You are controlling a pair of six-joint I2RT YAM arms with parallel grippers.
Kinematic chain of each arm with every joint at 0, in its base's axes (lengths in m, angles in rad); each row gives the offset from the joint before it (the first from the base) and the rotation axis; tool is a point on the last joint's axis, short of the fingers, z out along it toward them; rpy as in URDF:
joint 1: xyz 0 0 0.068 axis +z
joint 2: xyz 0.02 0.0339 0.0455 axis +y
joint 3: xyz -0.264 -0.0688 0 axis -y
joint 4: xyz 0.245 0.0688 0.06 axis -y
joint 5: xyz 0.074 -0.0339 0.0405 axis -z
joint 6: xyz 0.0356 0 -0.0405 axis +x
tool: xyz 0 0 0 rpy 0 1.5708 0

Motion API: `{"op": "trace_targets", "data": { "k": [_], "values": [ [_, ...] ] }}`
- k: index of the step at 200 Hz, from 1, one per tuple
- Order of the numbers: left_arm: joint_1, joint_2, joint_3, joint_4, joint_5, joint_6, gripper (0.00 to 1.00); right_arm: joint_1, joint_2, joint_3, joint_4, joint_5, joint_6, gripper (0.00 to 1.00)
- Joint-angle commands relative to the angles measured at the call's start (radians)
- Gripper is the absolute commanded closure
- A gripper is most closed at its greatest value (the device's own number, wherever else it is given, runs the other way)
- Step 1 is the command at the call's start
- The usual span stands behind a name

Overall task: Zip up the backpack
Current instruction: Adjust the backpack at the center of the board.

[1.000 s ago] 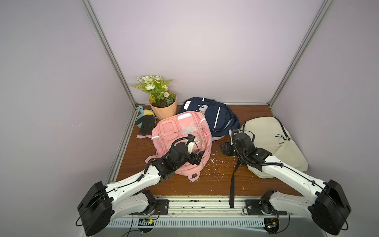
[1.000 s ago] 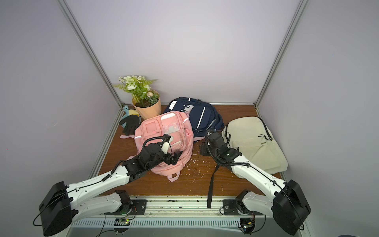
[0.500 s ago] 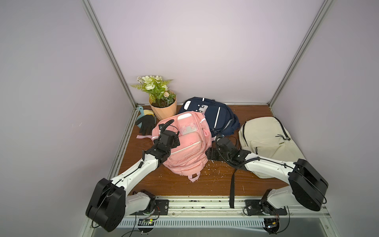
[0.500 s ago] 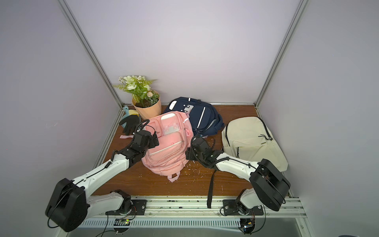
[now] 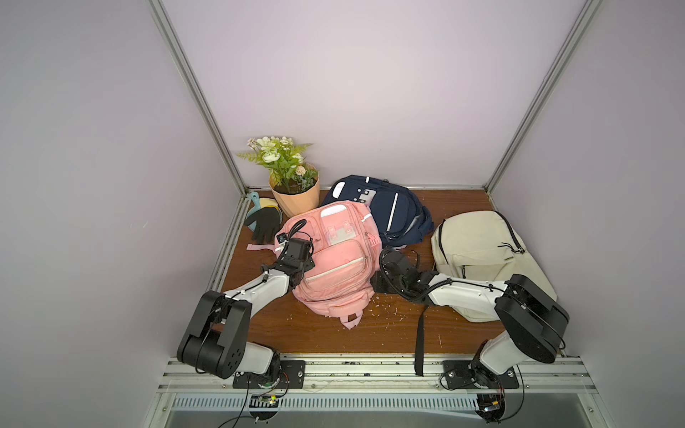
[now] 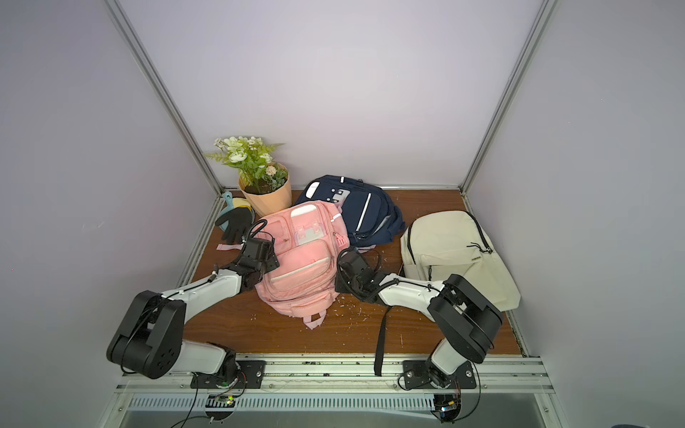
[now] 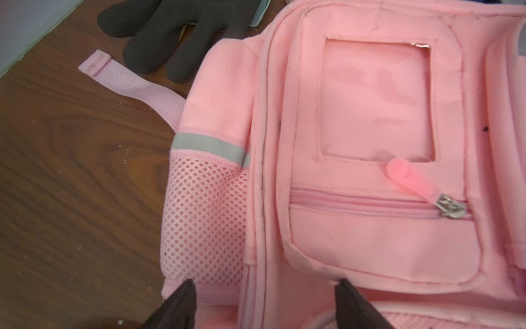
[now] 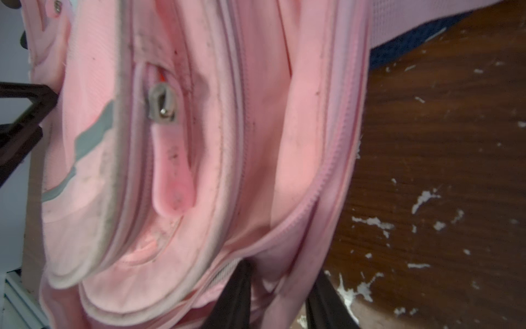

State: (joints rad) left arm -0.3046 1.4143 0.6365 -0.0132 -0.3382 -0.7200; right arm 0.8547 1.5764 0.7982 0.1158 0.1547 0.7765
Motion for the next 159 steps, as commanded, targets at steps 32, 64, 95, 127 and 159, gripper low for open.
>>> {"op": "trace_targets", "data": {
  "k": [32,64,95,127,159],
  "values": [
    [-0.172,-0.045,-0.070,-0.067,0.062,-0.091,0.48,-0.069,-0.118,0.050,-0.181,0.172,-0.028,0.96],
    [-0.366,-0.098,-0.071,-0.079,0.047,-0.173,0.47,-0.190,-0.214,0.057,-0.228,0.152,-0.091,0.98],
    [-0.493,-0.136,-0.037,-0.124,0.015,-0.227,0.40,-0.282,-0.218,0.145,-0.284,0.151,-0.186,0.99],
    [-0.471,-0.265,-0.045,-0.204,-0.108,-0.248,0.18,-0.343,-0.150,0.248,-0.324,0.136,-0.248,1.00],
    [-0.254,-0.277,-0.052,-0.200,-0.027,-0.158,0.13,-0.352,-0.110,0.295,-0.326,0.124,-0.281,1.00]
  ]
}}
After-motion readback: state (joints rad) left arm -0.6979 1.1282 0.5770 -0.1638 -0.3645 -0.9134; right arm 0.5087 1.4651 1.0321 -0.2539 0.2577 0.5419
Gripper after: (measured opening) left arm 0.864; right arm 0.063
